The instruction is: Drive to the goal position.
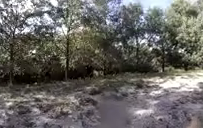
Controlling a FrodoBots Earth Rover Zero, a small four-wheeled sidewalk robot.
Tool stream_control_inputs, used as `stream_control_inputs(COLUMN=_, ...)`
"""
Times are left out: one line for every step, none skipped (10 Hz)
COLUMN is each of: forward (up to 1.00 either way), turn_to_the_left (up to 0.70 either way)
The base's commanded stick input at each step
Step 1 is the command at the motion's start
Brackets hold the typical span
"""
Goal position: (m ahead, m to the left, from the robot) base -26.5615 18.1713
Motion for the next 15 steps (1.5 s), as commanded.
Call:
stream_control_inputs(forward=0.48, turn_to_the_left=0.48)
stream_control_inputs(forward=0.48, turn_to_the_left=0.48)
stream_control_inputs(forward=0.48, turn_to_the_left=0.48)
stream_control_inputs(forward=0.48, turn_to_the_left=0.48)
stream_control_inputs(forward=0.48, turn_to_the_left=0.48)
stream_control_inputs(forward=0.48, turn_to_the_left=0.48)
stream_control_inputs(forward=0.48, turn_to_the_left=0.48)
stream_control_inputs(forward=0.48, turn_to_the_left=0.48)
stream_control_inputs(forward=0.48, turn_to_the_left=0.48)
stream_control_inputs(forward=0.48, turn_to_the_left=0.48)
stream_control_inputs(forward=0.48, turn_to_the_left=0.48)
stream_control_inputs(forward=0.48, turn_to_the_left=0.48)
stream_control_inputs(forward=0.48, turn_to_the_left=0.48)
stream_control_inputs(forward=0.48, turn_to_the_left=0.48)
stream_control_inputs(forward=0.48, turn_to_the_left=0.48)
